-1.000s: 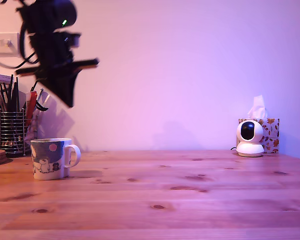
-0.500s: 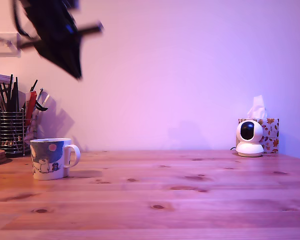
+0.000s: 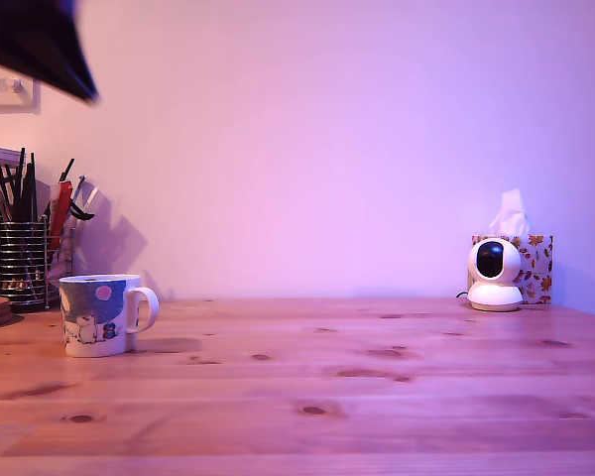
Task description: Pick up the coffee capsules on the table and drop them inside the coffee cup
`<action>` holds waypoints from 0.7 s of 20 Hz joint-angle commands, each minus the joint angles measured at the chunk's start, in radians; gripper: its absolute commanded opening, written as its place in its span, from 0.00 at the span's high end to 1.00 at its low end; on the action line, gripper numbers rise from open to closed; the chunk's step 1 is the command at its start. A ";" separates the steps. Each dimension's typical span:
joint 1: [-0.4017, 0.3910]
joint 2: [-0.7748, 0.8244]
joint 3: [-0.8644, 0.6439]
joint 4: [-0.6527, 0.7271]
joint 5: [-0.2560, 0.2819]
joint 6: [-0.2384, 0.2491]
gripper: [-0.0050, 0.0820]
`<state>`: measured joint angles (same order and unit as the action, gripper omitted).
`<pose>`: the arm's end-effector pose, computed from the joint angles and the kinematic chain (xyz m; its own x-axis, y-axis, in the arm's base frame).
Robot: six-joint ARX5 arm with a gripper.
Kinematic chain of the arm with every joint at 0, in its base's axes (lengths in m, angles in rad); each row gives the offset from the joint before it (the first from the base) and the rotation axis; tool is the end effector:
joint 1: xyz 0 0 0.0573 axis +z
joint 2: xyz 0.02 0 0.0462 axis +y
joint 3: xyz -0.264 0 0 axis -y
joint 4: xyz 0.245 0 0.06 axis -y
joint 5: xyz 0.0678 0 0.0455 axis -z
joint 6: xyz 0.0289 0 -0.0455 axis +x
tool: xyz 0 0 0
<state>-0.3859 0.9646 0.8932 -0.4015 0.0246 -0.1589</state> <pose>0.1890 -0.0776 0.3188 0.8153 -0.3578 -0.4553 0.3248 0.9335 -0.1519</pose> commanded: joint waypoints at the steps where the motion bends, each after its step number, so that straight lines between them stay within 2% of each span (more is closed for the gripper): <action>1: -0.008 -0.106 -0.086 0.013 0.001 0.003 0.96; 5: -0.020 -0.367 -0.231 0.005 0.002 -0.009 0.96; 8: -0.031 -0.526 -0.276 -0.023 0.002 -0.026 0.97; 10: -0.032 -0.584 -0.283 -0.064 0.001 -0.024 0.97; 14: -0.033 -0.593 -0.284 -0.100 0.002 -0.014 0.97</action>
<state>-0.4129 0.3649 0.6254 -0.5102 0.0250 -0.1783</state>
